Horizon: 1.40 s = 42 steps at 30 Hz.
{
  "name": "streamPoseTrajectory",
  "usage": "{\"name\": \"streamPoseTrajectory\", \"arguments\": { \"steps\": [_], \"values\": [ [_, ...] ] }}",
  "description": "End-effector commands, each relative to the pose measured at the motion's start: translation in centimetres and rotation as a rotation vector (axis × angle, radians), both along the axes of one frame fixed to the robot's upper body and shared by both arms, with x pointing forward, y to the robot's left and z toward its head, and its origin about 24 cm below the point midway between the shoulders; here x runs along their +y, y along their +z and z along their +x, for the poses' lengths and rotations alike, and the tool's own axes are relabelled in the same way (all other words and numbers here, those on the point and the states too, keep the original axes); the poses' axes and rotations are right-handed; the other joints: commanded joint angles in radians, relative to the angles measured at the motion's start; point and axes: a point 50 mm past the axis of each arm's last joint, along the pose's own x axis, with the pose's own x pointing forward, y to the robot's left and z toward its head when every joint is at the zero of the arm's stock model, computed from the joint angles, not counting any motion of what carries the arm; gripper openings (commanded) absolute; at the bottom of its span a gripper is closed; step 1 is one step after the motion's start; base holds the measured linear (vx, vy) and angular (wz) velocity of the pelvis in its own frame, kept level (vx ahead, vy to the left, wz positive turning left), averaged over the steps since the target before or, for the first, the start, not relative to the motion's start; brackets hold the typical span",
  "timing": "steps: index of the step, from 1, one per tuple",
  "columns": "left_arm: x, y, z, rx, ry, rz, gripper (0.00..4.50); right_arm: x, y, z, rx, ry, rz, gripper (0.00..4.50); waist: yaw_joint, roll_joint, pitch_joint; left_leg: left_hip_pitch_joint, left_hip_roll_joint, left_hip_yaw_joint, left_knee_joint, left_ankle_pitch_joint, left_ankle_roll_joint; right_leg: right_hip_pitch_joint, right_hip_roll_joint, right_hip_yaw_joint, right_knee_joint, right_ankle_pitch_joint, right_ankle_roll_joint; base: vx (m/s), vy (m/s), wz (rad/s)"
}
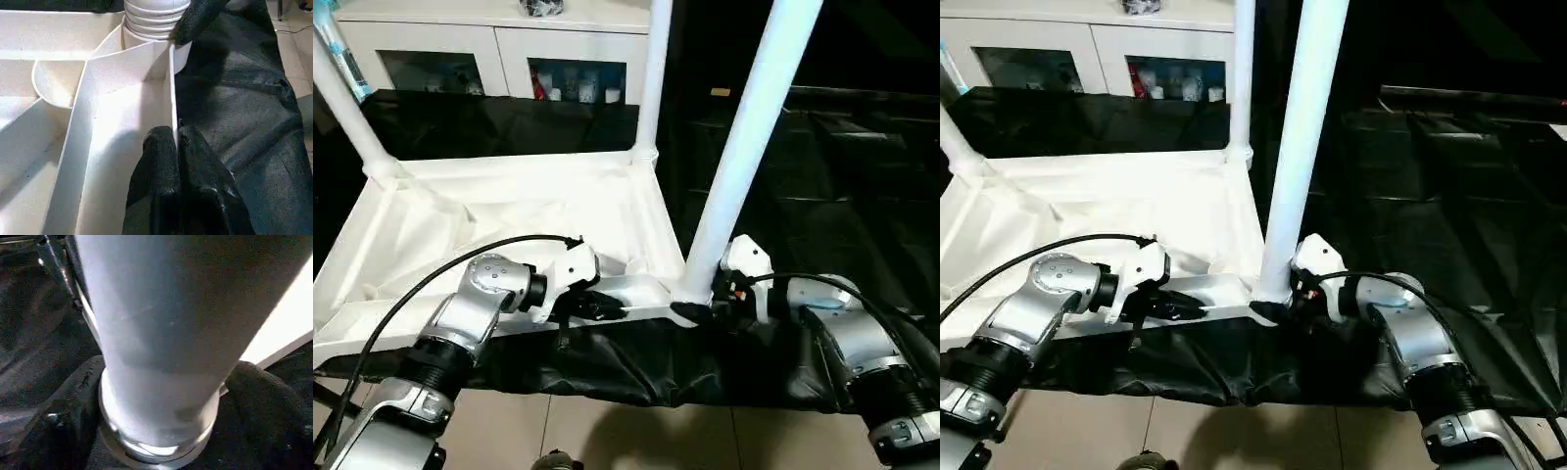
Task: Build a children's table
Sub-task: Rotate leg to tighten
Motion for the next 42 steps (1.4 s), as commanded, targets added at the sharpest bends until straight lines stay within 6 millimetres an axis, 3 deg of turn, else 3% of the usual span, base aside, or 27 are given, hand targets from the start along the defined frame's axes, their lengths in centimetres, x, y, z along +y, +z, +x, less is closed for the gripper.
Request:
{"name": "streamPoseTrajectory", "arguments": {
  "steps": [1, 11, 15, 18, 20, 22, 23, 24, 30, 32, 34, 35, 37, 40, 42],
  "values": [
    [-0.9, -1.2, -1.3, 0.080, -0.110, 0.028, 0.00, 0.3, 0.4, 0.1, -0.002, 0.025, 0.001, 3.67, 0.003, -0.009, -0.062, 0.020, 0.070, -0.030, -0.064, -0.101, 0.076, 0.041, -0.099, 0.052, -0.071, 0.041, -0.265, 0.000, 0.000, 0.00],
    [-0.8, -1.3, -1.4, 0.096, -0.112, 0.023, 0.00, 1.1, -0.1, -0.5, 0.038, 0.081, 0.021, 2.84, 0.003, -0.003, -0.062, 0.022, 0.070, -0.030, -0.065, -0.109, 0.067, 0.039, -0.098, 0.052, -0.073, 0.032, -0.267, 0.000, 0.000, 0.00],
    [-1.1, -1.3, -0.6, 0.044, -0.035, 0.018, 0.00, 1.5, -0.8, -0.4, 0.033, 0.015, 0.032, 2.75, 0.003, -0.001, -0.063, 0.022, 0.069, -0.030, -0.065, -0.107, 0.067, 0.040, -0.097, 0.051, -0.072, 0.049, -0.270, 0.000, 0.000, 0.00],
    [-1.4, -1.3, 0.2, 0.009, 0.050, 0.022, 0.00, 1.9, -1.4, 0.0, 0.009, -0.091, 0.020, 2.74, -0.002, 0.001, -0.054, 0.026, 0.070, -0.031, -0.072, -0.164, 0.039, 0.034, -0.100, 0.054, -0.085, -0.047, -0.259, 0.000, 0.000, 0.00],
    [-2.8, -1.1, 1.2, -0.013, 0.145, 0.000, 0.00, 3.0, -2.3, 0.6, 0.004, -0.282, 0.048, 2.73, -0.009, 0.003, -0.047, 0.038, 0.070, -0.036, -0.084, -0.265, -0.019, 0.029, -0.104, 0.057, -0.101, -0.217, -0.236, 0.000, 0.000, 0.00],
    [-3.7, -1.1, 1.5, -0.024, 0.174, 0.002, 0.00, 3.8, -2.7, 0.6, 0.025, -0.351, 0.079, 2.73, -0.012, 0.003, -0.040, 0.040, 0.070, -0.041, -0.092, -0.313, -0.038, 0.028, -0.105, 0.057, -0.108, -0.295, -0.217, 0.000, 0.000, 0.00],
    [-4.0, -1.2, 1.5, -0.028, 0.182, 0.005, 0.00, 4.2, -2.8, 0.6, 0.027, -0.370, 0.078, 2.73, -0.013, 0.001, -0.041, 0.049, 0.070, -0.043, -0.092, -0.348, -0.050, 0.026, -0.109, 0.059, -0.116, -0.355, -0.196, 0.000, 0.000, 0.00],
    [-4.6, -1.2, 1.6, -0.035, 0.196, 0.005, 0.00, 4.8, -2.9, 0.6, 0.023, -0.400, 0.068, 2.73, -0.014, -0.001, -0.042, 0.048, 0.070, -0.044, -0.092, -0.349, -0.052, 0.027, -0.109, 0.060, -0.116, -0.358, -0.190, 0.000, 0.000, 0.00],
    [-6.4, -1.4, 1.7, -0.055, 0.206, 0.002, 0.00, 7.2, -2.8, 0.3, 0.008, -0.392, 0.074, 2.73, -0.012, -0.001, -0.044, 0.041, 0.070, -0.040, -0.094, -0.289, -0.034, 0.028, -0.107, 0.064, -0.115, -0.269, -0.177, 0.000, 0.000, 0.00],
    [-6.9, -1.3, 1.5, -0.065, 0.175, -0.013, 0.00, 8.2, -2.3, 0.0, 0.018, -0.339, 0.134, 3.42, -0.011, -0.001, -0.044, 0.041, 0.070, -0.041, -0.095, -0.301, -0.032, 0.028, -0.109, 0.065, -0.118, -0.291, -0.169, 0.000, 0.000, 0.00],
    [-6.9, -1.2, 1.5, -0.065, 0.162, -0.019, 0.00, 8.2, -2.1, 0.0, 0.028, -0.326, 0.158, 3.42, -0.010, 0.000, -0.044, 0.040, 0.070, -0.041, -0.096, -0.305, -0.032, 0.027, -0.109, 0.065, -0.118, -0.299, -0.165, 0.000, 0.000, 0.00],
    [-6.8, -1.1, 1.3, -0.067, 0.133, -0.033, 0.00, 8.0, -1.9, -0.1, 0.032, -0.296, 0.178, 3.70, -0.010, 0.000, -0.044, 0.040, 0.072, -0.043, -0.098, -0.307, -0.033, 0.027, -0.109, 0.064, -0.118, -0.297, -0.164, 0.000, 0.000, 0.00],
    [-6.2, -1.1, 1.0, -0.059, 0.102, -0.044, 0.00, 7.3, -1.6, -0.1, 0.025, -0.248, 0.169, 3.83, -0.009, 0.000, -0.045, 0.039, 0.072, -0.042, -0.098, -0.299, -0.032, 0.027, -0.108, 0.065, -0.116, -0.269, -0.167, 0.000, 0.000, 0.00],
    [-4.8, -1.0, 0.4, -0.052, 0.046, -0.048, 0.00, 5.6, -1.4, -0.2, -0.004, -0.161, 0.110, 3.93, -0.007, -0.004, -0.054, 0.032, 0.073, -0.037, -0.093, -0.216, -0.002, 0.039, -0.106, 0.062, -0.102, -0.124, -0.185, 0.000, 0.000, 0.00],
    [-4.2, -1.0, 0.2, -0.042, 0.030, -0.046, 0.00, 5.1, -1.2, -0.2, 0.000, -0.140, 0.105, 3.93, -0.005, -0.006, -0.061, 0.027, 0.068, -0.031, -0.082, -0.114, 0.041, 0.044, -0.102, 0.059, -0.086, 0.037, -0.213, 0.050, -0.009, -0.01]
  ]
}}
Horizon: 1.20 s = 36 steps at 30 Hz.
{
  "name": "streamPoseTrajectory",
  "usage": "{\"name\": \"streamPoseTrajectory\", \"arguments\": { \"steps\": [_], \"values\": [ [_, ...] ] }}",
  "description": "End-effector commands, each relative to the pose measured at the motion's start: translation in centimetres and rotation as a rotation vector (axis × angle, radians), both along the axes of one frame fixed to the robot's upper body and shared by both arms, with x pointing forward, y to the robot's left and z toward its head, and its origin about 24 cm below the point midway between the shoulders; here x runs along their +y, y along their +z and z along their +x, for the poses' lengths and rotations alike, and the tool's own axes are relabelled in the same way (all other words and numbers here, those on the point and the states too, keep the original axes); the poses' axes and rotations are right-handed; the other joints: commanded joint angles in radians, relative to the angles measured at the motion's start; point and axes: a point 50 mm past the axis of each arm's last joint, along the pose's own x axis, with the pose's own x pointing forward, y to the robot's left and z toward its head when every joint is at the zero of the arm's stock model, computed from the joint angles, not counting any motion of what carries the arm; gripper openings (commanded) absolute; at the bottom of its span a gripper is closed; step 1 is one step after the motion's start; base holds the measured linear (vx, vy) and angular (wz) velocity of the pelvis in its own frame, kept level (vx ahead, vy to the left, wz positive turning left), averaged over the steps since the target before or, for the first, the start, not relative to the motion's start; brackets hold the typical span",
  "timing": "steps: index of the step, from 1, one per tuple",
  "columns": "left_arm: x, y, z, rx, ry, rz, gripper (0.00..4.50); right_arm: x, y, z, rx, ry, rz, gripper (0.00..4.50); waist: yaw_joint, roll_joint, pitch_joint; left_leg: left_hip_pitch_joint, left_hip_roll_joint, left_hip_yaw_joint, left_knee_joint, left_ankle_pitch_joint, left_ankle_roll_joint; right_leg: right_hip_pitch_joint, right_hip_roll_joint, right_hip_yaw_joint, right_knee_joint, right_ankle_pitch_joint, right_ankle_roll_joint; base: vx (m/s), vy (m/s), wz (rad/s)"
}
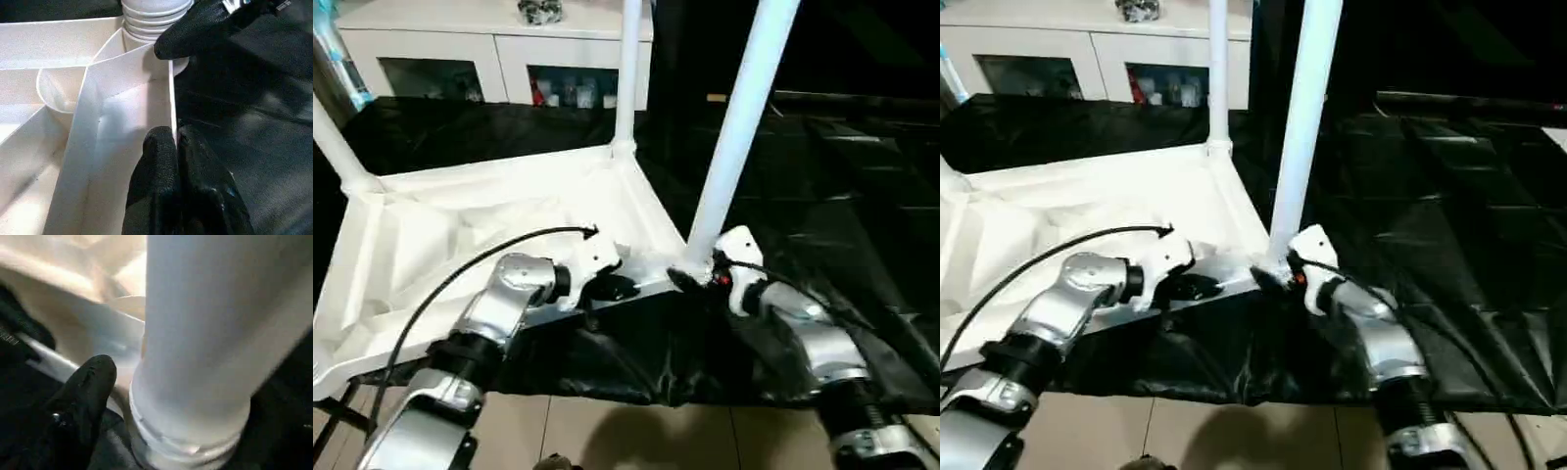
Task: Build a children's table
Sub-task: Rotate leg to tighten
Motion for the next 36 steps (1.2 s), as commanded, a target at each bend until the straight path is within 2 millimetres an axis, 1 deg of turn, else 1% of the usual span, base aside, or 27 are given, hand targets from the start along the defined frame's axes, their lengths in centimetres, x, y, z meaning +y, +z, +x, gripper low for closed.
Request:
{"name": "streamPoseTrajectory", "arguments": {
  "steps": [1, 2, 3, 4, 5, 6, 7, 8, 9, 10, 11, 12, 13, 14, 15, 17, 18, 19, 21, 24, 29, 31, 32, 33, 34, 35, 36],
  "values": [
    [-1.9, -0.5, -1.0, 0.024, -0.102, -0.032, 0.00, 2.9, 0.0, -0.9, 0.014, 0.183, 0.028, 3.93, 0.001, -0.009, -0.059, 0.009, 0.067, -0.033, -0.062, -0.096, 0.056, 0.032, -0.101, 0.058, -0.068, 0.068, -0.219, 0.000, 0.000, 0.00],
    [-1.1, -0.4, -1.2, 0.047, -0.126, -0.040, 0.00, 2.2, 0.0, -1.0, 0.020, 0.240, 0.015, 3.93, 0.006, -0.013, -0.061, 0.009, 0.065, -0.030, -0.057, -0.072, 0.081, 0.034, -0.102, 0.055, -0.064, 0.114, -0.232, 0.000, 0.000, 0.00],
    [-0.9, -0.4, -1.3, 0.055, -0.133, -0.040, 0.00, 2.0, 0.0, -1.0, 0.022, 0.256, 0.010, 3.93, 0.008, -0.015, -0.061, 0.007, 0.065, -0.030, -0.056, -0.066, 0.087, 0.036, -0.102, 0.054, -0.062, 0.119, -0.234, 0.000, 0.000, 0.00],
    [-0.7, -0.3, -1.4, 0.062, -0.140, -0.041, 0.00, 1.9, 0.0, -1.1, 0.023, 0.271, 0.005, 3.93, 0.010, -0.012, -0.062, 0.006, 0.066, -0.030, -0.055, -0.063, 0.091, 0.036, -0.102, 0.053, -0.061, 0.123, -0.236, 0.000, 0.000, 0.00],
    [-0.3, -0.3, -1.6, 0.074, -0.162, -0.042, 0.00, 1.6, 0.0, -1.1, 0.028, 0.298, -0.005, 3.93, 0.010, -0.009, -0.060, 0.008, 0.069, -0.029, -0.055, -0.068, 0.096, 0.032, -0.100, 0.051, -0.062, 0.119, -0.238, 0.000, 0.000, 0.00],
    [0.4, -0.2, -1.6, 0.086, -0.166, -0.036, 0.00, 1.1, 0.0, -1.3, 0.047, 0.350, -0.008, 3.93, 0.009, -0.015, -0.060, 0.006, 0.068, -0.029, -0.055, -0.074, 0.099, 0.034, -0.098, 0.048, -0.060, 0.108, -0.242, 0.000, 0.000, 0.00],
    [0.6, -0.2, -1.6, 0.091, -0.171, -0.035, 0.00, 1.0, 0.0, -1.4, 0.054, 0.370, -0.009, 3.93, 0.009, -0.014, -0.060, 0.006, 0.069, -0.029, -0.055, -0.074, 0.101, 0.035, -0.098, 0.048, -0.061, 0.099, -0.242, 0.000, 0.000, 0.00],
    [0.7, -0.1, -1.7, 0.094, -0.174, -0.034, 0.00, 1.0, 0.0, -1.4, 0.056, 0.379, -0.011, 3.93, 0.008, -0.017, -0.058, 0.007, 0.070, -0.028, -0.056, -0.080, 0.102, 0.033, -0.097, 0.047, -0.063, 0.085, -0.241, 0.000, 0.000, 0.00],
    [1.2, -0.1, -1.8, 0.111, -0.186, -0.026, 0.00, 0.8, 0.0, -1.6, 0.068, 0.421, -0.017, 3.93, 0.008, -0.013, -0.056, 0.009, 0.073, -0.029, -0.059, -0.099, 0.094, 0.031, -0.099, 0.047, -0.066, 0.037, -0.242, 0.000, 0.000, 0.00],
    [1.2, -0.1, -1.8, 0.111, -0.186, -0.026, 0.00, 0.8, 0.0, -1.6, 0.068, 0.421, -0.017, 3.93, 0.008, -0.013, -0.055, 0.009, 0.073, -0.030, -0.060, -0.107, 0.089, 0.031, -0.099, 0.047, -0.067, 0.022, -0.242, 0.000, 0.000, 0.00],
    [1.4, -0.1, -1.9, 0.119, -0.193, -0.023, 0.00, 0.7, 0.0, -1.7, 0.076, 0.447, -0.019, 3.77, 0.008, -0.013, -0.055, 0.011, 0.075, -0.030, -0.061, -0.116, 0.081, 0.030, -0.100, 0.048, -0.069, 0.003, -0.243, 0.000, 0.000, 0.00],
    [1.6, 0.0, -1.9, 0.124, -0.196, -0.023, 0.00, 0.7, 0.1, -1.8, 0.080, 0.466, -0.020, 3.62, 0.006, -0.023, -0.054, 0.010, 0.074, -0.029, -0.062, -0.117, 0.081, 0.032, -0.099, 0.048, -0.070, -0.002, -0.243, 0.000, 0.000, 0.00],
    [1.7, 0.1, -1.9, 0.128, -0.198, -0.025, 0.00, 0.7, 0.2, -1.9, 0.085, 0.488, -0.017, 3.62, 0.008, -0.017, -0.053, 0.011, 0.074, -0.030, -0.062, -0.119, 0.078, 0.029, -0.100, 0.049, -0.070, -0.017, -0.243, 0.000, 0.000, 0.00],
    [1.8, 0.1, -1.9, 0.131, -0.200, -0.027, 0.00, 0.6, 0.3, -2.0, 0.088, 0.502, -0.015, 3.58, 0.008, -0.016, -0.052, 0.013, 0.076, -0.029, -0.063, -0.123, 0.072, 0.027, -0.100, 0.049, -0.071, -0.025, -0.244, 0.000, 0.000, 0.00],
    [2.2, 0.3, -2.0, 0.149, -0.209, -0.027, 0.00, 0.6, 0.4, -2.1, 0.091, 0.534, -0.012, 3.48, 0.007, -0.021, -0.052, 0.012, 0.075, -0.029, -0.063, -0.125, 0.071, 0.029, -0.100, 0.049, -0.071, -0.026, -0.245, 0.000, 0.000, 0.00],
    [2.7, 0.3, -2.2, 0.179, -0.220, -0.023, 0.00, 0.8, 0.6, -2.2, 0.095, 0.568, -0.004, 3.22, 0.010, -0.018, -0.054, 0.012, 0.075, -0.030, -0.062, -0.117, 0.073, 0.030, -0.102, 0.049, -0.068, -0.022, -0.247, 0.000, 0.000, 0.00],
    [3.0, 0.4, -2.2, 0.188, -0.224, -0.015, 0.00, 0.9, 0.7, -2.2, 0.095, 0.580, 0.000, 3.22, 0.009, -0.017, -0.055, 0.012, 0.075, -0.029, -0.061, -0.102, 0.077, 0.029, -0.100, 0.049, -0.066, -0.002, -0.251, 0.000, 0.000, 0.00],
    [3.2, 0.4, -2.3, 0.191, -0.226, -0.009, 0.00, 1.0, 0.7, -2.2, 0.095, 0.585, 0.003, 3.02, 0.010, -0.018, -0.056, 0.012, 0.075, -0.029, -0.060, -0.096, 0.078, 0.029, -0.100, 0.048, -0.064, 0.010, -0.253, 0.000, 0.000, 0.00],
    [3.4, 0.4, -2.4, 0.196, -0.224, -0.003, 0.00, 1.2, 0.7, -2.2, 0.094, 0.593, 0.007, 2.90, 0.009, -0.016, -0.056, 0.012, 0.074, -0.030, -0.059, -0.083, 0.085, 0.029, -0.099, 0.048, -0.061, 0.041, -0.261, 0.000, 0.000, 0.00],
    [3.5, 0.4, -2.3, 0.190, -0.211, -0.009, 0.00, 1.5, 0.4, -2.3, 0.103, 0.600, 0.013, 2.79, 0.008, -0.016, -0.056, 0.012, 0.074, -0.029, -0.059, -0.090, 0.081, 0.031, -0.101, 0.048, -0.063, 0.035, -0.264, 0.000, 0.000, 0.00],
    [2.6, 0.4, -1.9, 0.141, -0.152, -0.042, 0.00, 2.0, -0.1, -2.2, 0.093, 0.530, 0.035, 2.70, 0.007, -0.015, -0.056, 0.013, 0.074, -0.029, -0.059, -0.097, 0.075, 0.030, -0.100, 0.048, -0.063, 0.034, -0.266, 0.000, 0.000, 0.00],
    [2.4, 0.4, -1.6, 0.126, -0.126, -0.045, 0.00, 2.1, -0.2, -2.0, 0.082, 0.490, 0.032, 2.70, 0.006, -0.015, -0.054, 0.014, 0.074, -0.030, -0.061, -0.118, 0.062, 0.029, -0.102, 0.049, -0.068, -0.004, -0.264, 0.000, 0.000, 0.00],
    [2.1, 0.3, -1.1, 0.101, -0.076, -0.037, 0.00, 2.4, -0.5, -1.6, 0.069, 0.413, 0.028, 2.69, 0.004, -0.022, -0.053, 0.013, 0.074, -0.030, -0.062, -0.123, 0.059, 0.030, -0.102, 0.050, -0.070, -0.020, -0.260, 0.000, 0.000, 0.00],
    [1.6, 0.3, -0.4, 0.073, -0.007, -0.030, 0.00, 2.7, -0.9, -0.8, 0.055, 0.292, 0.014, 2.69, -0.001, -0.025, -0.045, 0.016, 0.074, -0.032, -0.069, -0.149, 0.035, 0.025, -0.104, 0.051, -0.079, -0.105, -0.247, 0.000, 0.000, 0.00],
    [1.5, 0.3, -0.2, 0.066, 0.012, -0.030, 0.00, 2.9, -1.1, -0.6, 0.051, 0.258, 0.007, 2.69, -0.003, -0.022, -0.044, 0.020, 0.072, -0.033, -0.072, -0.169, 0.024, 0.024, -0.105, 0.051, -0.084, -0.144, -0.242, 0.000, 0.000, 0.00],
    [1.1, 0.3, 0.3, 0.046, 0.050, -0.030, 0.00, 3.1, -1.4, -0.2, 0.047, 0.185, -0.004, 2.69, -0.004, -0.023, -0.045, 0.022, 0.073, -0.036, -0.075, -0.200, 0.000, 0.026, -0.109, 0.053, -0.088, -0.208, -0.226, 0.000, 0.000, 0.00],
    [0.8, 0.3, 0.5, 0.038, 0.070, -0.029, 0.00, 3.4, -1.6, 0.0, 0.049, 0.145, -0.003, 2.69, -0.005, -0.024, -0.045, 0.025, 0.074, -0.036, -0.076, -0.217, -0.013, 0.023, -0.108, 0.055, -0.092, -0.234, -0.212, 0.000, 0.000, 0.00]
  ]
}}
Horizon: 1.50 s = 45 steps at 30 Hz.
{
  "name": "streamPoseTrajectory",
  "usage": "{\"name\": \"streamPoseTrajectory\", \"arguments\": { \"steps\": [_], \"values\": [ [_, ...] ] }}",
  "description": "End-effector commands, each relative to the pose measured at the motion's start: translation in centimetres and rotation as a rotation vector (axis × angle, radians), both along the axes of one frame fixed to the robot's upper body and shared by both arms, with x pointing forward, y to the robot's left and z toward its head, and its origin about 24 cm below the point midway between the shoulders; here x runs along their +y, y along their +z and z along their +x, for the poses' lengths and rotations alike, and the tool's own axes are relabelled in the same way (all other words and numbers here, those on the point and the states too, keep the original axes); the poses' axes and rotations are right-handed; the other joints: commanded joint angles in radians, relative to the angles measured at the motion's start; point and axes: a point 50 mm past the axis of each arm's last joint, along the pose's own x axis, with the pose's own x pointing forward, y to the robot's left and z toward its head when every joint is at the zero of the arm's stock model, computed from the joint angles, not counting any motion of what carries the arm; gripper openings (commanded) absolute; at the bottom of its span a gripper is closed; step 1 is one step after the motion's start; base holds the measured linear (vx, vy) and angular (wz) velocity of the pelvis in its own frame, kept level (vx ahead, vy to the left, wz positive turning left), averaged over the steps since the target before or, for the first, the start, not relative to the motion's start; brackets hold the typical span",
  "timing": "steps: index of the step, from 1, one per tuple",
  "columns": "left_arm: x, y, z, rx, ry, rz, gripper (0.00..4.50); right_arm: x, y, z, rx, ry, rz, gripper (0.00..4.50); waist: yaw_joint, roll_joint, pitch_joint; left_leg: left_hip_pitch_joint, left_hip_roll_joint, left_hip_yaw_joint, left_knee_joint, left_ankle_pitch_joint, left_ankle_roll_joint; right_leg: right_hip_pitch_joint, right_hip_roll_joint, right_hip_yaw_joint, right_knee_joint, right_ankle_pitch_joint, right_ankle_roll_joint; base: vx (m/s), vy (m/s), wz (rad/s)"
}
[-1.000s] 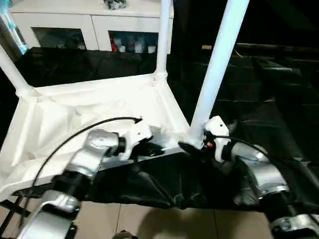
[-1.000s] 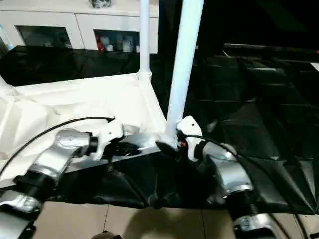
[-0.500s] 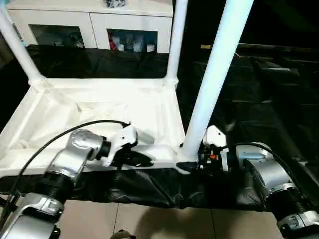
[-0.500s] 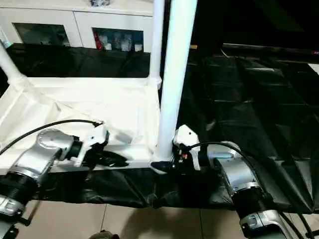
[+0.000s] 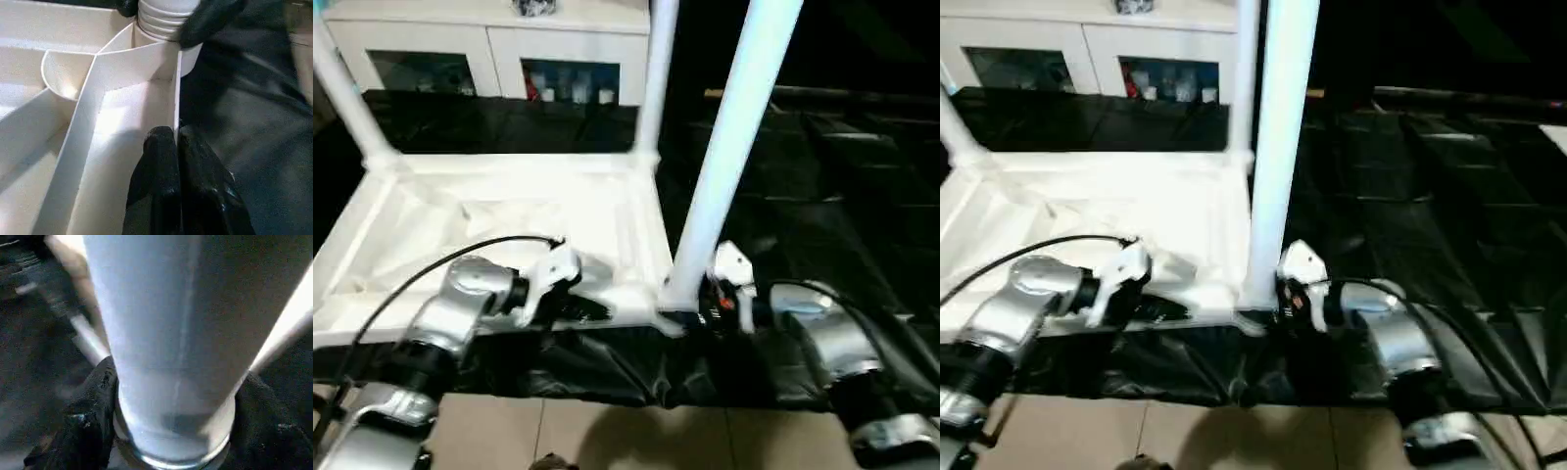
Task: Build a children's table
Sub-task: Rotate leg to tighten
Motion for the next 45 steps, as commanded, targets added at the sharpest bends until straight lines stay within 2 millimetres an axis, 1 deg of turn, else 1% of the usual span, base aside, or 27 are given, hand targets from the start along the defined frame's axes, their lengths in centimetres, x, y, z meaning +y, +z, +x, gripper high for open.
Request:
{"name": "streamPoseTrajectory", "arguments": {
  "steps": [1, 3, 4, 5, 6, 7, 8, 9, 10, 11, 12, 15, 17, 19, 21, 24, 25, 26, 27, 28, 29, 33, 35, 36, 41, 43, 45],
  "values": [
    [-2.3, 0.0, 0.8, -0.038, 0.047, -0.021, 0.00, 2.6, -1.2, -0.2, 0.023, -0.018, -0.031, 2.68, -0.001, -0.002, -0.043, 0.023, 0.069, -0.036, -0.077, -0.230, -0.013, 0.020, -0.108, 0.061, -0.097, -0.239, -0.201, 0.000, 0.000, 0.00],
    [-3.5, 0.0, 1.3, -0.056, 0.095, -0.014, 0.00, 3.7, -1.7, 0.4, 0.032, -0.133, -0.039, 2.68, -0.001, -0.002, -0.045, 0.022, 0.070, -0.038, -0.079, -0.235, -0.018, 0.022, -0.110, 0.062, -0.096, -0.227, -0.197, 0.000, 0.000, 0.00],
    [-3.6, 0.0, 1.4, -0.057, 0.099, -0.015, 0.00, 3.8, -1.7, 0.5, 0.033, -0.146, -0.040, 2.68, -0.003, 0.000, -0.044, 0.023, 0.070, -0.037, -0.081, -0.231, -0.024, 0.017, -0.106, 0.063, -0.096, -0.209, -0.194, 0.000, 0.000, 0.00],
    [-4.4, 0.0, 1.6, -0.060, 0.115, -0.020, 0.00, 4.5, -1.8, 0.9, 0.036, -0.210, -0.046, 2.68, -0.006, 0.000, -0.046, 0.024, 0.069, -0.037, -0.081, -0.236, -0.029, 0.019, -0.107, 0.063, -0.094, -0.202, -0.195, 0.000, 0.000, 0.00],
    [-4.9, 0.0, 1.7, -0.066, 0.128, -0.021, 0.00, 5.3, -1.8, 1.1, 0.048, -0.250, -0.029, 2.68, -0.006, 0.003, -0.049, 0.023, 0.069, -0.039, -0.080, -0.225, -0.032, 0.021, -0.108, 0.063, -0.091, -0.178, -0.199, 0.000, 0.000, 0.00],
    [-5.5, 0.0, 1.8, -0.074, 0.136, -0.022, 0.00, 6.2, -1.6, 1.2, 0.053, -0.273, -0.011, 2.68, -0.007, 0.002, -0.049, 0.023, 0.069, -0.037, -0.080, -0.219, -0.030, 0.020, -0.107, 0.063, -0.091, -0.161, -0.200, 0.000, 0.000, 0.00],
    [-5.7, 0.1, 1.8, -0.077, 0.136, -0.023, 0.00, 6.5, -1.5, 1.2, 0.049, -0.273, -0.005, 2.68, -0.007, 0.005, -0.050, 0.023, 0.069, -0.037, -0.079, -0.215, -0.029, 0.020, -0.109, 0.064, -0.089, -0.144, -0.204, 0.000, 0.000, 0.00],
    [-6.0, 0.0, 1.9, -0.082, 0.137, -0.024, 0.00, 7.1, -1.4, 1.3, 0.041, -0.274, 0.001, 3.24, -0.006, 0.002, -0.051, 0.022, 0.067, -0.035, -0.077, -0.199, -0.021, 0.023, -0.106, 0.063, -0.087, -0.103, -0.205, 0.000, 0.000, 0.00],
    [-6.3, 0.1, 1.9, -0.082, 0.123, -0.030, 0.00, 7.5, -1.2, 1.2, 0.031, -0.251, 0.009, 3.38, -0.005, 0.005, -0.052, 0.022, 0.067, -0.035, -0.077, -0.194, -0.017, 0.023, -0.106, 0.063, -0.087, -0.090, -0.204, 0.000, 0.000, 0.00],
    [-6.5, 0.2, 1.8, -0.090, 0.107, -0.038, 0.00, 7.8, -1.1, 1.1, 0.029, -0.227, 0.023, 3.38, -0.004, 0.003, -0.052, 0.018, 0.066, -0.035, -0.076, -0.185, -0.009, 0.027, -0.107, 0.063, -0.086, -0.072, -0.201, 0.000, 0.000, 0.00],
    [-6.5, 0.3, 1.8, -0.094, 0.092, -0.048, 0.00, 7.7, -0.9, 1.0, 0.030, -0.210, 0.035, 3.44, -0.002, 0.006, -0.053, 0.018, 0.066, -0.035, -0.075, -0.177, -0.005, 0.027, -0.107, 0.063, -0.085, -0.059, -0.199, 0.000, 0.000, 0.00],
    [-6.2, 0.6, 1.4, -0.096, 0.036, -0.066, 0.00, 6.9, -0.7, 1.1, 0.026, -0.170, 0.032, 3.83, -0.002, 0.006, -0.053, 0.018, 0.067, -0.035, -0.076, -0.176, 0.001, 0.028, -0.106, 0.062, -0.085, -0.047, -0.200, 0.000, 0.000, 0.00],
    [-5.6, 0.6, 0.9, -0.088, -0.024, -0.066, 0.00, 6.0, -0.4, 1.1, 0.009, -0.101, 0.026, 3.83, -0.001, 0.008, -0.055, 0.016, 0.068, -0.035, -0.074, -0.167, 0.009, 0.031, -0.105, 0.061, -0.081, -0.018, -0.206, 0.000, 0.000, 0.00],
    [-5.4, 0.5, 0.8, -0.082, -0.036, -0.065, 0.00, 5.8, -0.3, 1.1, 0.005, -0.084, 0.025, 3.83, -0.002, 0.006, -0.057, 0.013, 0.067, -0.033, -0.071, -0.141, 0.022, 0.033, -0.105, 0.060, -0.077, 0.030, -0.214, 0.000, 0.000, 0.00],
    [-4.7, 0.5, 0.5, -0.069, -0.078, -0.055, 0.00, 5.0, -0.1, 0.9, -0.013, 0.000, 0.011, 3.83, 0.001, 0.006, -0.058, 0.012, 0.067, -0.032, -0.067, -0.121, 0.040, 0.036, -0.104, 0.057, -0.073, 0.065, -0.223, 0.000, 0.000, 0.00],
    [-3.4, 0.5, -0.3, -0.032, -0.157, -0.052, 0.00, 3.4, 0.1, -0.1, -0.021, 0.182, -0.019, 3.83, 0.008, 0.006, -0.058, 0.011, 0.068, -0.031, -0.066, -0.123, 0.050, 0.037, -0.103, 0.055, -0.073, 0.069, -0.224, 0.000, 0.000, 0.00],
    [-3.2, 0.5, -0.4, -0.027, -0.166, -0.055, 0.00, 3.2, 0.2, -0.2, -0.017, 0.198, -0.016, 3.83, 0.009, 0.006, -0.057, 0.010, 0.070, -0.030, -0.065, -0.120, 0.058, 0.037, -0.101, 0.055, -0.070, 0.082, -0.227, 0.000, 0.000, 0.00],
    [-3.1, 0.5, -0.5, -0.021, -0.175, -0.057, 0.00, 3.1, 0.2, -0.3, -0.013, 0.211, -0.012, 3.83, 0.009, 0.007, -0.057, 0.010, 0.070, -0.030, -0.065, -0.123, 0.064, 0.035, -0.100, 0.054, -0.069, 0.082, -0.233, 0.000, 0.000, 0.00],
    [-2.5, 0.7, -0.8, 0.010, -0.203, -0.070, 0.00, 2.5, 0.4, -0.8, 0.006, 0.288, -0.005, 3.83, 0.009, 0.007, -0.055, 0.012, 0.071, -0.030, -0.067, -0.133, 0.064, 0.034, -0.100, 0.053, -0.071, 0.059, -0.238, 0.000, 0.000, 0.00],
    [-2.4, 0.7, -0.9, 0.014, -0.209, -0.070, 0.00, 2.4, 0.5, -1.0, 0.014, 0.310, -0.005, 3.83, 0.012, 0.007, -0.056, 0.013, 0.072, -0.030, -0.066, -0.137, 0.064, 0.035, -0.102, 0.052, -0.072, 0.050, -0.239, 0.000, 0.000, 0.00],
    [-2.0, 0.7, -1.0, 0.026, -0.224, -0.067, 0.00, 2.0, 0.6, -1.4, 0.029, 0.368, -0.010, 3.83, 0.012, 0.006, -0.054, 0.011, 0.072, -0.029, -0.067, -0.145, 0.066, 0.034, -0.101, 0.054, -0.075, 0.031, -0.240, 0.000, 0.000, 0.00],
    [-1.5, 0.7, -1.1, 0.039, -0.236, -0.051, 0.00, 1.4, 0.6, -2.0, 0.057, 0.448, -0.035, 3.83, 0.015, 0.004, -0.052, 0.015, 0.074, -0.029, -0.070, -0.159, 0.055, 0.030, -0.102, 0.053, -0.080, -0.028, -0.243, 0.000, 0.000, 0.00],
    [-1.2, 0.7, -1.3, 0.051, -0.250, -0.049, 0.00, 1.0, 0.6, -2.3, 0.077, 0.490, -0.036, 3.59, 0.017, 0.002, -0.052, 0.015, 0.074, -0.029, -0.069, -0.159, 0.054, 0.029, -0.101, 0.055, -0.079, -0.031, -0.241, 0.000, 0.000, 0.00],
    [-1.1, 0.7, -1.3, 0.060, -0.256, -0.051, 0.00, 0.9, 0.7, -2.5, 0.084, 0.505, -0.033, 3.52, 0.020, 0.003, -0.053, 0.015, 0.073, -0.030, -0.069, -0.155, 0.055, 0.031, -0.102, 0.054, -0.078, -0.028, -0.240, 0.000, 0.000, 0.00],
    [-0.6, 0.7, -2.0, 0.104, -0.290, -0.051, 0.00, 1.0, 0.8, -3.2, 0.122, 0.557, -0.006, 3.28, 0.030, 0.001, -0.055, 0.014, 0.074, -0.028, -0.065, -0.124, 0.072, 0.030, -0.103, 0.054, -0.074, 0.008, -0.240, 0.000, 0.000, 0.00],
    [-0.6, 0.6, -2.0, 0.105, -0.286, -0.053, 0.00, 1.1, 0.6, -3.4, 0.128, 0.560, 0.000, 3.06, 0.033, 0.002, -0.054, 0.016, 0.074, -0.028, -0.067, -0.127, 0.067, 0.027, -0.102, 0.053, -0.076, -0.005, -0.238, 0.000, 0.000, 0.00],
    [-0.6, 0.6, -2.0, 0.100, -0.278, -0.057, 0.00, 1.2, 0.5, -3.6, 0.131, 0.557, 0.005, 3.06, 0.033, 0.002, -0.054, 0.016, 0.073, -0.028, -0.068, -0.139, 0.057, 0.027, -0.102, 0.054, -0.078, -0.025, -0.236, 0.000, 0.000, 0.00]
  ]
}}
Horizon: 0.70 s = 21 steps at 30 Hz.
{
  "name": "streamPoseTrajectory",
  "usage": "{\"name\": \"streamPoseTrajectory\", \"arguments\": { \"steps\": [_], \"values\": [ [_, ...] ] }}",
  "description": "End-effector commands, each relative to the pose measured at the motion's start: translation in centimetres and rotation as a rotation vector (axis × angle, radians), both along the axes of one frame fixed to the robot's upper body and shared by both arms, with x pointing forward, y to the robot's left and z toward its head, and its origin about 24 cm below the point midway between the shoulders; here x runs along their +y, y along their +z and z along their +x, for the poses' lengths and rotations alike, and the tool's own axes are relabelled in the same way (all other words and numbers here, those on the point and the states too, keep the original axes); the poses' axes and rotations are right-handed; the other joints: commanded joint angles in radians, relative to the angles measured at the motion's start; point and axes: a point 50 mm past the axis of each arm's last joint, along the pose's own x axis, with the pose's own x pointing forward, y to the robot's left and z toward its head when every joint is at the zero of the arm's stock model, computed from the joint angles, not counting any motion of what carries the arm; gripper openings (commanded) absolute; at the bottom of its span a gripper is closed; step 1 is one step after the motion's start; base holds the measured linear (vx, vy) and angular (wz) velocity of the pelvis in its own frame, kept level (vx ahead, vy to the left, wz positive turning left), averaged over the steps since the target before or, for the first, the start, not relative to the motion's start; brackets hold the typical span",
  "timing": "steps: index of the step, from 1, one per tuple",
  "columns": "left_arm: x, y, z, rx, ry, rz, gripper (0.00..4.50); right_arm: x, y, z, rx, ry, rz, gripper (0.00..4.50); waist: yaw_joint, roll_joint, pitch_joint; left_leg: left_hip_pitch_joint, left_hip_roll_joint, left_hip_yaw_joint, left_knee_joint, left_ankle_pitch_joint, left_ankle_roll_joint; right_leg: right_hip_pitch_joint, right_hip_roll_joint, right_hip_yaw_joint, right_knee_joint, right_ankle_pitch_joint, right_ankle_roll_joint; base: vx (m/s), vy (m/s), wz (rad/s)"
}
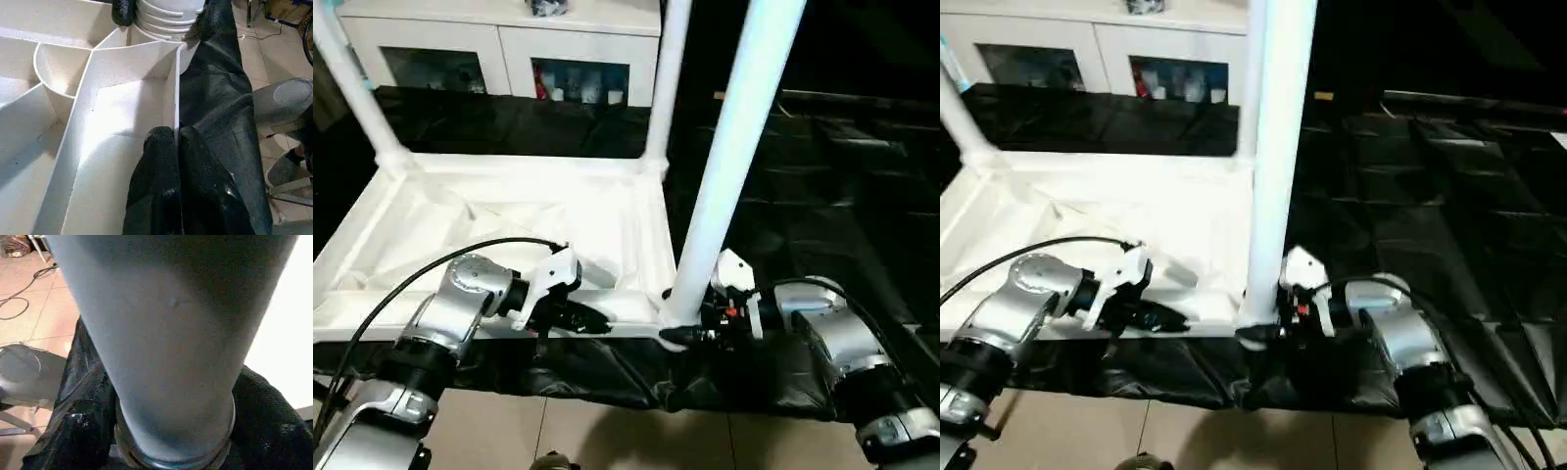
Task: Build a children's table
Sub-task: Rotate leg to tighten
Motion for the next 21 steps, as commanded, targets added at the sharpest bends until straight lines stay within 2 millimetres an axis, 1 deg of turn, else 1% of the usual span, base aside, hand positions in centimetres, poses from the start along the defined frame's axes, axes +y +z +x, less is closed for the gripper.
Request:
{"name": "streamPoseTrajectory", "arguments": {
  "steps": [1, 3, 4, 5, 6, 7, 8, 9, 10, 11, 12, 13, 14, 15, 16, 17, 18, 20, 21],
  "values": [
    [-2.0, 0.2, -0.2, -0.016, -0.047, -0.059, 0.00, 2.1, -0.6, -1.1, 0.040, 0.109, 0.016, 2.88, -0.002, 0.001, -0.052, 0.019, 0.072, -0.030, -0.060, -0.141, 0.055, 0.031, -0.103, 0.056, -0.073, -0.029, -0.234, 0.000, 0.000, 0.00],
    [-2.3, 0.1, 0.1, -0.044, -0.017, -0.064, 0.00, 2.4, -0.8, -1.0, 0.023, 0.063, 0.019, 2.88, -0.002, 0.001, -0.053, 0.020, 0.072, -0.030, -0.061, -0.141, 0.048, 0.030, -0.103, 0.057, -0.072, -0.026, -0.233, 0.000, 0.000, 0.00],
    [-2.5, 0.1, 0.3, -0.066, 0.005, -0.063, 0.00, 2.5, -1.0, -0.5, -0.003, -0.005, 0.016, 2.78, -0.002, 0.001, -0.052, 0.020, 0.072, -0.030, -0.061, -0.142, 0.047, 0.030, -0.103, 0.057, -0.073, -0.025, -0.233, 0.000, 0.000, 0.00],
    [-2.7, 0.0, 0.5, -0.084, 0.029, -0.060, 0.00, 2.7, -1.2, 0.0, -0.028, -0.075, 0.007, 2.78, -0.005, -0.002, -0.051, 0.019, 0.071, -0.030, -0.061, -0.143, 0.042, 0.029, -0.104, 0.058, -0.073, -0.032, -0.231, 0.000, 0.000, 0.00],
    [-2.8, 0.0, 0.8, -0.097, 0.050, -0.057, 0.00, 2.8, -1.3, 0.3, -0.042, -0.114, 0.002, 2.76, -0.008, 0.000, -0.048, 0.022, 0.070, -0.031, -0.065, -0.164, 0.028, 0.026, -0.106, 0.058, -0.079, -0.072, -0.228, 0.000, 0.000, 0.00],
    [-3.0, 0.0, 1.1, -0.115, 0.083, -0.056, 0.00, 2.9, -1.5, 0.8, -0.057, -0.176, -0.005, 2.76, -0.008, 0.000, -0.048, 0.022, 0.070, -0.031, -0.065, -0.164, 0.028, 0.026, -0.106, 0.058, -0.079, -0.072, -0.228, 0.000, 0.000, 0.00],
    [-3.6, 0.0, 2.0, -0.153, 0.166, -0.045, 0.00, 3.2, -1.9, 1.8, -0.066, -0.330, -0.018, 2.75, -0.014, -0.002, -0.046, 0.024, 0.071, -0.035, -0.071, -0.197, -0.002, 0.027, -0.108, 0.059, -0.086, -0.148, -0.215, 0.000, 0.000, 0.00],
    [-3.7, 0.0, 2.2, -0.160, 0.182, -0.042, 0.00, 3.2, -2.0, 2.0, -0.065, -0.358, -0.021, 2.74, -0.020, -0.001, -0.043, 0.029, 0.069, -0.036, -0.075, -0.230, -0.020, 0.023, -0.109, 0.060, -0.091, -0.200, -0.211, 0.000, 0.000, 0.00],
    [-4.4, 0.1, 2.7, -0.181, 0.234, -0.048, 0.00, 3.6, -2.3, 2.5, -0.063, -0.445, -0.021, 2.74, -0.022, -0.001, -0.044, 0.029, 0.068, -0.038, -0.075, -0.240, -0.026, 0.026, -0.110, 0.060, -0.093, -0.222, -0.206, 0.000, 0.000, 0.00],
    [-4.8, 0.2, 3.0, -0.185, 0.257, -0.057, 0.00, 3.9, -2.4, 2.7, -0.061, -0.478, -0.016, 2.74, -0.027, 0.001, -0.045, 0.028, 0.069, -0.039, -0.076, -0.243, -0.033, 0.026, -0.111, 0.062, -0.094, -0.227, -0.200, 0.000, 0.000, 0.00],
    [-5.3, 0.2, 3.3, -0.200, 0.281, -0.058, 0.00, 4.3, -2.6, 2.9, -0.057, -0.533, -0.019, 2.74, -0.027, 0.001, -0.045, 0.031, 0.069, -0.037, -0.074, -0.246, -0.032, 0.023, -0.111, 0.063, -0.096, -0.222, -0.193, 0.000, 0.000, 0.00],
    [-5.3, 0.2, 3.3, -0.200, 0.281, -0.058, 0.00, 4.3, -2.6, 2.9, -0.057, -0.533, -0.019, 2.74, -0.028, -0.001, -0.046, 0.029, 0.068, -0.036, -0.073, -0.239, -0.027, 0.024, -0.111, 0.065, -0.095, -0.206, -0.193, 0.000, 0.000, 0.00],
    [-5.8, 0.3, 3.5, -0.211, 0.299, -0.059, 0.00, 4.7, -2.7, 3.2, -0.059, -0.575, -0.022, 2.73, -0.028, 0.002, -0.048, 0.028, 0.068, -0.037, -0.074, -0.222, -0.023, 0.025, -0.109, 0.065, -0.092, -0.179, -0.193, 0.000, 0.000, 0.00],
    [-5.9, 0.3, 3.5, -0.214, 0.303, -0.059, 0.00, 4.8, -2.7, 3.2, -0.059, -0.586, -0.022, 2.73, -0.029, 0.002, -0.048, 0.026, 0.068, -0.037, -0.074, -0.216, -0.021, 0.026, -0.108, 0.064, -0.090, -0.164, -0.193, 0.000, 0.000, 0.00],
    [-6.8, 0.5, 4.0, -0.243, 0.346, -0.061, 0.00, 5.7, -2.8, 3.7, -0.051, -0.687, -0.022, 2.73, -0.027, 0.006, -0.051, 0.025, 0.068, -0.036, -0.072, -0.192, -0.016, 0.027, -0.108, 0.064, -0.085, -0.118, -0.196, 0.000, 0.000, 0.00],
    [-7.1, 0.5, 4.1, -0.247, 0.358, -0.065, 0.00, 6.1, -2.8, 3.8, -0.044, -0.721, -0.018, 2.73, -0.031, 0.007, -0.050, 0.025, 0.069, -0.035, -0.073, -0.184, -0.017, 0.024, -0.105, 0.065, -0.083, -0.095, -0.199, 0.000, 0.000, 0.00],
    [-7.6, 0.6, 4.3, -0.254, 0.376, -0.071, 0.00, 6.9, -2.6, 4.0, -0.039, -0.753, 0.006, 2.73, -0.031, 0.006, -0.054, 0.026, 0.067, -0.035, -0.070, -0.168, -0.018, 0.028, -0.106, 0.063, -0.079, -0.051, -0.208, 0.000, 0.000, 0.00],
    [-8.1, 0.6, 4.4, -0.263, 0.386, -0.074, 0.00, 7.8, -2.2, 4.1, -0.047, -0.753, 0.037, 2.73, -0.028, 0.007, -0.055, 0.024, 0.066, -0.033, -0.067, -0.155, -0.008, 0.030, -0.107, 0.063, -0.077, -0.014, -0.210, 0.000, 0.000, 0.00],
    [-8.1, 0.6, 4.4, -0.264, 0.382, -0.074, 0.00, 7.9, -2.1, 4.1, -0.053, -0.749, 0.041, 3.08, -0.027, 0.006, -0.056, 0.022, 0.065, -0.033, -0.066, -0.146, 0.000, 0.032, -0.106, 0.063, -0.076, 0.006, -0.208, 0.000, 0.000, 0.00]
  ]
}}
